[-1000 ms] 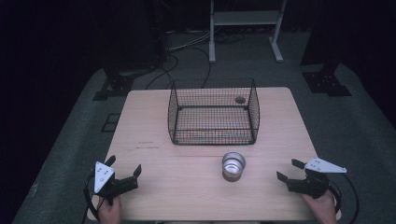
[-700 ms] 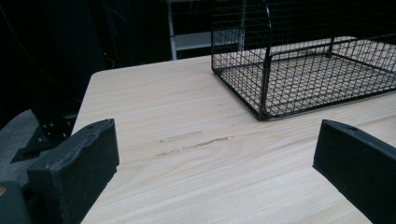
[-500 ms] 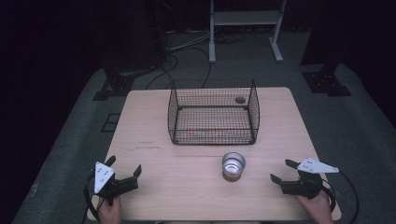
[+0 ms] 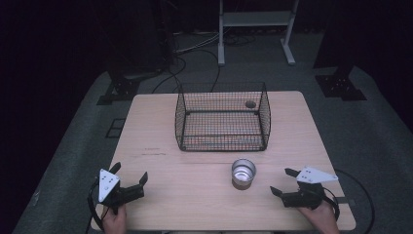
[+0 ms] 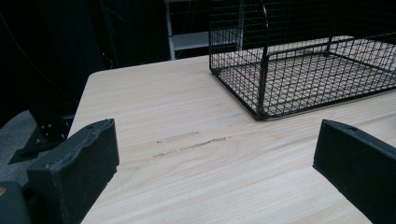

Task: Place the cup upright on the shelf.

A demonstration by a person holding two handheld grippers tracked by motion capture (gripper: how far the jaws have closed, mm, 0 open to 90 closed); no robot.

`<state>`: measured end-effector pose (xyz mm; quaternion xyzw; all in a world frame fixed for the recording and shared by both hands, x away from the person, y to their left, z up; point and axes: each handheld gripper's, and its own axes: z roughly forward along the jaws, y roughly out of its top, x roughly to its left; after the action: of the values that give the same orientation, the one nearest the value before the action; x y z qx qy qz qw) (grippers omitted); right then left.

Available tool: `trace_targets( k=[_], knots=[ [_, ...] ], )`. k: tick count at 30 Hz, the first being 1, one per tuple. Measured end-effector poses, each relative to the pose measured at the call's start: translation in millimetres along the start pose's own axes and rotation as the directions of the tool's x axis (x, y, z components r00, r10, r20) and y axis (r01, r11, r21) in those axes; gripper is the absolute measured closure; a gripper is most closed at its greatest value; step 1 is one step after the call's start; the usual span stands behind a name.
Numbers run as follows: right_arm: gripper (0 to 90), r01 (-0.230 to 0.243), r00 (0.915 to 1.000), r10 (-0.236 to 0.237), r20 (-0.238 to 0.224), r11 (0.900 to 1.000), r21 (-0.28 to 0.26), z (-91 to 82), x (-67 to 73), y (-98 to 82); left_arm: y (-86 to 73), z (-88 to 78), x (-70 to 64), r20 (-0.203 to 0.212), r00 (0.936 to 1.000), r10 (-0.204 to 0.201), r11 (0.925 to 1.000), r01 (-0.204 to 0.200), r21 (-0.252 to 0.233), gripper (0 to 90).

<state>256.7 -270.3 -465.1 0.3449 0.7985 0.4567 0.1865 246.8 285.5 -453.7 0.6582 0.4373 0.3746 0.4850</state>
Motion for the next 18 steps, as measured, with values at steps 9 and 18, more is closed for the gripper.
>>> trace_targets(
  k=[9, 18],
  knots=[
    [11.0, 0.023, 0.9980, -0.023, -0.059, 1.000, 0.005, 10.6, 12.5, 9.6, 0.0, 0.9, -0.7, 0.003, 1.0000, 0.001, 1.0000, -0.001, 0.001, 0.0],
    [9.0, 0.034, 0.9954, -0.031, -0.090, 0.999, 0.028, 22.7, 21.7, 15.5, 0.1, 1.2, -0.6, 0.003, 1.0000, -0.003, 1.0000, 0.003, -0.002, 0.0]
  ],
)
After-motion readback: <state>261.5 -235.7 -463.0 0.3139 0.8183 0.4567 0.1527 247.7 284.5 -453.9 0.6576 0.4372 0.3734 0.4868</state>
